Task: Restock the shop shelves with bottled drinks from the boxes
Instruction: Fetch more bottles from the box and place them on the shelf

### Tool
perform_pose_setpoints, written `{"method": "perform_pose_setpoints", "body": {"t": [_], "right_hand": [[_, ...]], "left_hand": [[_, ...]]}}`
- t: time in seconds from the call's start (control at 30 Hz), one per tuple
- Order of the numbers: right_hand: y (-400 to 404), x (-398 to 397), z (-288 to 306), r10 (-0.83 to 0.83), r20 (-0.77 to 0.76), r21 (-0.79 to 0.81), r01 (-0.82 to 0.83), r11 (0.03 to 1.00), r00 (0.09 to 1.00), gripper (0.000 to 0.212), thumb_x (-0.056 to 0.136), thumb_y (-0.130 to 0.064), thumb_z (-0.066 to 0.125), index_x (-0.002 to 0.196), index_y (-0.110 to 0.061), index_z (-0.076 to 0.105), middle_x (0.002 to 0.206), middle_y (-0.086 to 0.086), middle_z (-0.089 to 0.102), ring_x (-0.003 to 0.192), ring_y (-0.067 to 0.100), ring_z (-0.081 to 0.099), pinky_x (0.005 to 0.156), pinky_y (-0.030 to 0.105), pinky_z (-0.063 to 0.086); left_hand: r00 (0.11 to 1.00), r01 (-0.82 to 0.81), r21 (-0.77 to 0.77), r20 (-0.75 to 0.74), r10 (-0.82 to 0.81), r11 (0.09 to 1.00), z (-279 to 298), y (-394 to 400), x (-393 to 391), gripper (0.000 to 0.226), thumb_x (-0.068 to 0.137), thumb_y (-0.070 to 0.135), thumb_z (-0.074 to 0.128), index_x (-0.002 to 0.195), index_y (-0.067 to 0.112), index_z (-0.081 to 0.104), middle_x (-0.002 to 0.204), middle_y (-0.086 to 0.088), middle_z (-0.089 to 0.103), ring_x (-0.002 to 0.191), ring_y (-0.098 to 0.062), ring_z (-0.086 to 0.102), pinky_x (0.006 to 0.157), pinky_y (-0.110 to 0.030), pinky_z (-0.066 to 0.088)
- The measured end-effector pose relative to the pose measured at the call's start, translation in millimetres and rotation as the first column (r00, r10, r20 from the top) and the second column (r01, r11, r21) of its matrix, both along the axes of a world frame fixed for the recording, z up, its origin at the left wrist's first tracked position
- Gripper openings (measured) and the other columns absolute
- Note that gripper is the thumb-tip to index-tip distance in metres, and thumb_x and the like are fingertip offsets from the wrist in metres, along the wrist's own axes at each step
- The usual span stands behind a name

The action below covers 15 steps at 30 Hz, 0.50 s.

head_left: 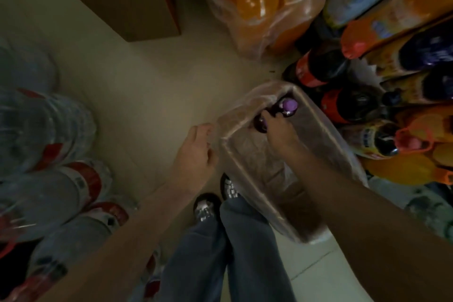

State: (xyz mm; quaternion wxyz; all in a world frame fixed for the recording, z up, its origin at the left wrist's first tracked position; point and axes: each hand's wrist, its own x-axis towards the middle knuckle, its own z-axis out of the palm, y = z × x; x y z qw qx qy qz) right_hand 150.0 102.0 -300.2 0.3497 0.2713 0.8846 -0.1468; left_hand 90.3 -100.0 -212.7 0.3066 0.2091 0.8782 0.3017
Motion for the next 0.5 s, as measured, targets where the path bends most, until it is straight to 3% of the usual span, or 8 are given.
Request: {"method": "perform_pose_setpoints", "body": {"t": [0.1, 0.2, 0.27, 0.37, 0.43, 0.5], "right_hand": [[0, 6, -8, 0.053, -0.049, 0.040, -0.051, 0.998, 0.997, 0.050, 0.094, -0.015, 0.043, 0.142, -0.021, 0.031, 0.134, 0.016, 0.045, 0.120, 0.035, 0.044, 0.092, 0.040, 0.042], [-4, 17, 14, 0.048, -0.082, -0.055, -0.052, 0.997, 0.995, 0.055, 0.087, -0.028, 0.057, 0.137, -0.021, 0.037, 0.134, 0.011, 0.050, 0.116, 0.032, 0.052, 0.089, 0.039, 0.046], [-6, 14, 51, 0.037, -0.158, -0.109, -0.055, 0.993, 0.987, 0.051, 0.082, -0.035, 0.063, 0.127, -0.019, 0.045, 0.120, 0.011, 0.059, 0.106, 0.031, 0.058, 0.079, 0.036, 0.048], [3, -3, 136, 0.070, -0.492, -0.165, -0.172, 0.971, 0.868, 0.034, 0.071, -0.038, 0.070, 0.093, -0.015, 0.058, 0.076, -0.001, 0.060, 0.080, 0.023, 0.062, 0.059, 0.027, 0.040], [17, -18, 188, 0.053, -0.633, -0.241, -0.261, 0.935, 0.773, 0.032, 0.064, -0.043, 0.067, 0.078, -0.015, 0.057, 0.059, -0.012, 0.042, 0.061, 0.008, 0.050, 0.052, 0.023, 0.034], [37, -30, 210, -0.118, -0.625, -0.421, -0.206, 0.883, 0.771, 0.031, 0.066, -0.044, 0.066, 0.078, -0.017, 0.060, 0.056, -0.010, 0.046, 0.056, 0.005, 0.046, 0.050, 0.019, 0.033]], "left_hand": [[1.000, -0.008, -0.034, 0.029, 0.009, 0.999, -1, -14, -1, 0.048, 0.082, -0.006, 0.054, 0.128, 0.004, 0.046, 0.119, -0.011, 0.048, 0.090, -0.018, 0.054, 0.077, -0.021, 0.041], [0.996, 0.005, -0.062, 0.090, 0.001, 0.998, 6, -18, -2, 0.052, 0.084, 0.002, 0.058, 0.132, 0.008, 0.041, 0.124, -0.006, 0.045, 0.098, -0.013, 0.049, 0.081, -0.016, 0.038], [0.991, 0.058, -0.038, 0.122, -0.054, 0.998, 11, -10, -4, 0.065, 0.079, 0.011, 0.067, 0.136, 0.011, 0.037, 0.129, -0.002, 0.042, 0.110, -0.014, 0.046, 0.089, -0.022, 0.037], [0.944, 0.227, 0.023, 0.240, -0.225, 0.974, 21, 23, -7, 0.093, 0.065, 0.031, 0.080, 0.141, 0.020, 0.029, 0.139, 0.003, 0.039, 0.126, -0.014, 0.037, 0.106, -0.029, 0.030], [0.917, 0.132, 0.162, 0.355, -0.183, 0.978, 30, 48, -6, 0.091, 0.055, 0.031, 0.083, 0.133, 0.028, 0.037, 0.132, 0.001, 0.050, 0.122, -0.012, 0.047, 0.105, -0.034, 0.036], [0.897, -0.058, 0.215, 0.440, -0.043, 0.975, 41, 66, -10, 0.070, 0.056, 0.013, 0.084, 0.111, 0.036, 0.046, 0.109, 0.007, 0.063, 0.101, 0.004, 0.059, 0.090, -0.017, 0.043]]}}
